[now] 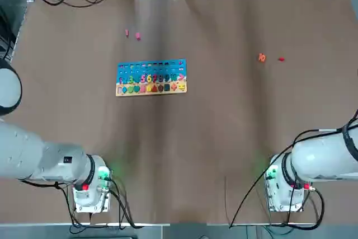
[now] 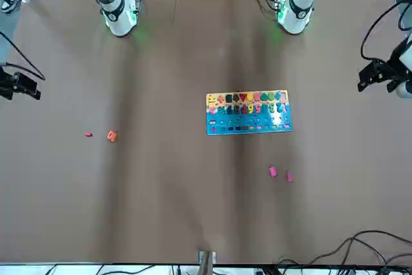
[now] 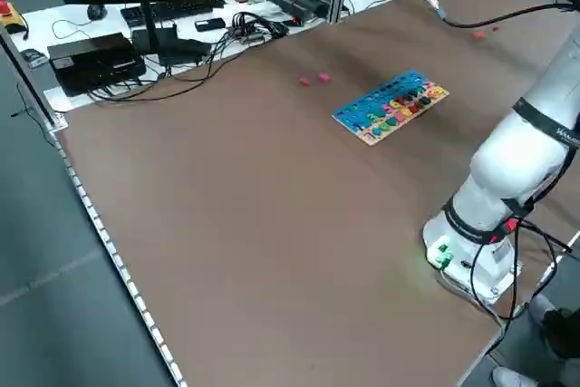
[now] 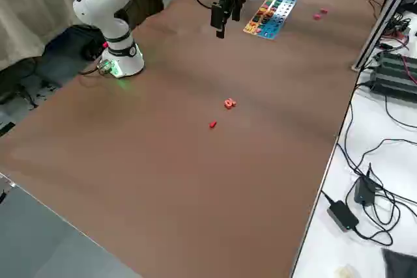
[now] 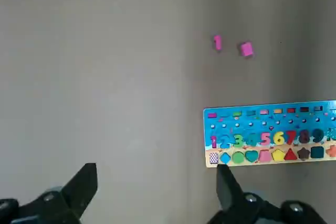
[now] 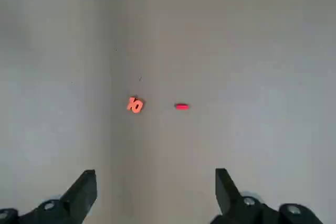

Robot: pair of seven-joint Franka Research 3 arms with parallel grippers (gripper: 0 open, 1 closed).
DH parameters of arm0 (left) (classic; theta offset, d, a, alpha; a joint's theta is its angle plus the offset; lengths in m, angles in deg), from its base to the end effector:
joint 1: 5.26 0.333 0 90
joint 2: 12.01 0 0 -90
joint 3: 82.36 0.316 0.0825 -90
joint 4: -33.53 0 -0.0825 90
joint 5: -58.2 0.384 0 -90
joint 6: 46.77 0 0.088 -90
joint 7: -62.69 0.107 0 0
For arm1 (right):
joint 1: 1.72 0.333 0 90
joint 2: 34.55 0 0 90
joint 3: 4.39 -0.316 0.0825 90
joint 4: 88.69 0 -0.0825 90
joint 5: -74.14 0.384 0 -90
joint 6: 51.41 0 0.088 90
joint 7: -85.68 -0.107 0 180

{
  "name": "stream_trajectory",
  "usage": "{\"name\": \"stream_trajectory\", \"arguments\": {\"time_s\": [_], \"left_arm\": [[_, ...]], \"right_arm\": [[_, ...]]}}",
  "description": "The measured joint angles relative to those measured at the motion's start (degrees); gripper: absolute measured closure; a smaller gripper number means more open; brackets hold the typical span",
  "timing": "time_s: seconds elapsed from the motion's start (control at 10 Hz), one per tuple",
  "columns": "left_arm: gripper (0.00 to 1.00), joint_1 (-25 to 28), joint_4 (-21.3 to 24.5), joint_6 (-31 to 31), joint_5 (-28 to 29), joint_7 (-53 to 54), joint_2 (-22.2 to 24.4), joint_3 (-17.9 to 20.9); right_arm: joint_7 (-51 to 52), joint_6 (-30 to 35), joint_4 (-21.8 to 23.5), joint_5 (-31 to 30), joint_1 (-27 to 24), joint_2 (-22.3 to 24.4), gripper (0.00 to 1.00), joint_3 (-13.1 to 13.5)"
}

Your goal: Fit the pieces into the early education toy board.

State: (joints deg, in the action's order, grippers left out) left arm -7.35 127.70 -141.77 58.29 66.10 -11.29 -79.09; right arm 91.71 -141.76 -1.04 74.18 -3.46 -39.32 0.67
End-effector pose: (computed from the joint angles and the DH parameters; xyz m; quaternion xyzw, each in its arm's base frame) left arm 0.5575 0.0118 0.6047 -0.9997 0.0195 -0.0135 0.0010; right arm 0.5758 -0.0665 0.5973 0.9998 -0.0066 -0.0182 0.0013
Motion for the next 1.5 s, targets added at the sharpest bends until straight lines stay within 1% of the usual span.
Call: {"name": "stream_trajectory", "arguments": {"time_s": [0.5,0.7,0.8,0.9,1.0,1.1,1.2,1.3,1.4,1.5], "left_arm": [[0.0,-0.41,0.08,0.0,0.0,0.08,-0.57,-0.06],[0.03,-0.42,0.38,0.52,-0.01,0.08,-0.88,-0.04],[0.13,-0.42,1.0,0.76,-0.01,0.07,-0.93,-0.02],[0.28,-0.42,2.37,0.84,-0.01,0.01,-0.95,-0.01],[0.45,-0.4,4.24,0.76,-0.01,0.0,-0.99,0.04],[0.59,-0.39,6.36,-0.15,-0.01,-0.01,-0.98,0.08],[0.75,-0.37,9.25,-2.78,-0.01,-0.05,-0.85,0.09],[0.88,-0.28,13.22,-6.78,-0.01,-0.05,-0.37,0.13],[0.93,-0.2,18.12,-11.24,-0.01,-0.06,0.53,0.16],[0.94,-0.17,22.83,-15.12,0.0,-0.06,1.47,0.19]], "right_arm": [[0.07,0.0,0.01,-0.01,-0.06,-0.15,0.0,0.13],[0.09,-1.02,0.52,-0.01,-0.12,-0.56,0.0,0.14],[0.25,-2.73,1.58,0.0,-0.38,-0.75,0.0,0.14],[0.47,-5.33,3.43,0.0,-0.8,-0.94,0.0,0.15],[0.6,-7.55,5.08,0.25,-1.15,-1.27,0.0,0.15],[0.68,-8.96,6.21,0.58,-1.3,-1.77,0.0,0.15],[0.68,-9.7,6.72,1.06,-1.3,-2.69,0.0,0.09],[0.69,-10.13,6.74,2.56,-1.32,-4.27,0.0,0.07],[0.84,-11.58,6.83,4.46,-1.34,-6.53,0.0,0.07],[1.18,-13.97,6.96,5.41,-1.32,-8.95,0.0,0.01]]}}
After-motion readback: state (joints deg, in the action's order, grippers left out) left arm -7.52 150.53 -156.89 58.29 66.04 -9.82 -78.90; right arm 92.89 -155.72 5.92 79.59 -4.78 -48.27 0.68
